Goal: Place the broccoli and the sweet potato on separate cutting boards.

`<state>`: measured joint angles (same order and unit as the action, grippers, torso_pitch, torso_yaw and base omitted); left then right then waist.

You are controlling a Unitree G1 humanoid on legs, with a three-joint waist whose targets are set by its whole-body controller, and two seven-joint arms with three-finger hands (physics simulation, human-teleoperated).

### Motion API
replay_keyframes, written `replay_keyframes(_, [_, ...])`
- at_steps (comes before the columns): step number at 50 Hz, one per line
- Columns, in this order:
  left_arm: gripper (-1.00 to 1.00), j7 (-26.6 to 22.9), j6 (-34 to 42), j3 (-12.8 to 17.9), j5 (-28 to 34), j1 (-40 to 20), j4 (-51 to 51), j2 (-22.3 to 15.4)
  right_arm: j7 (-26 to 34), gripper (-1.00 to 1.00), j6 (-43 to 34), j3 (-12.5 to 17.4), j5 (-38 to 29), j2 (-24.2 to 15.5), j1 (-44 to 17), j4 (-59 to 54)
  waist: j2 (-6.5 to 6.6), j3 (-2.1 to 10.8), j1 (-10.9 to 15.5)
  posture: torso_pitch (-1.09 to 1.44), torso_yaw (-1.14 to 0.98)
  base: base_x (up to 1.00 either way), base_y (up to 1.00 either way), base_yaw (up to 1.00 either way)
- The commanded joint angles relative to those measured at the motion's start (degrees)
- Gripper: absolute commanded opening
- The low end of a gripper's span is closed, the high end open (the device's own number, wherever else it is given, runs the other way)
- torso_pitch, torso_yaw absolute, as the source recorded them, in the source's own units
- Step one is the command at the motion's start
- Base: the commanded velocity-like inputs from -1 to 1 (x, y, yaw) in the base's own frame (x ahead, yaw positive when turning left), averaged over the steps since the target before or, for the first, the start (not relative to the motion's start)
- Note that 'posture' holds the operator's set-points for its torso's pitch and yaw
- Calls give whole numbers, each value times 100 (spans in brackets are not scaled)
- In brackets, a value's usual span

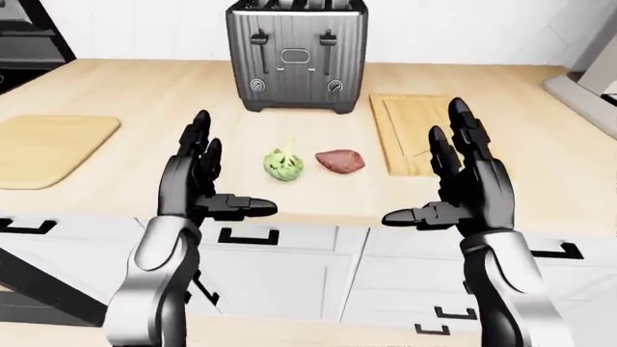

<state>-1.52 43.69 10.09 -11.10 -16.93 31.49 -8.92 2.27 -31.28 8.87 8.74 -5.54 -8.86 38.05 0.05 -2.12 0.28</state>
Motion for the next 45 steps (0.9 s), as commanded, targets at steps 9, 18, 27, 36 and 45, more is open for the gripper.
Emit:
replay_keyframes(9, [100, -12, -263, 95, 14, -143, 291, -72, 72, 100, 272, -42, 0, 11, -70, 318, 249, 140, -145, 0, 0, 13, 0, 0])
replay_keyframes(18, [100, -3, -158, 135, -37, -156, 396, -89, 110, 100, -115, -45, -84, -74, -279, 483, 13, 226, -49, 0, 0, 0, 0, 0])
replay_keyframes(27, [100, 19, -168, 131, -70, -253, 310, -120, 480, 100, -1570, -353, -642, -449, -1229, 703, 14, 217, -24, 0, 0, 0, 0, 0])
replay_keyframes(36, [100, 22, -192, 149, -82, -221, 308, -125, 2011, 100, -2574, -1000, -2048, -953, -2192, 626, 12, 164, -28, 0, 0, 0, 0, 0])
replay_keyframes(45, [100, 16, -171, 181, -107, -151, 407, -134, 4676, 100, -3064, -1771, -4674, -1053, -3108, 363, 48, 121, -45, 0, 0, 0, 0, 0])
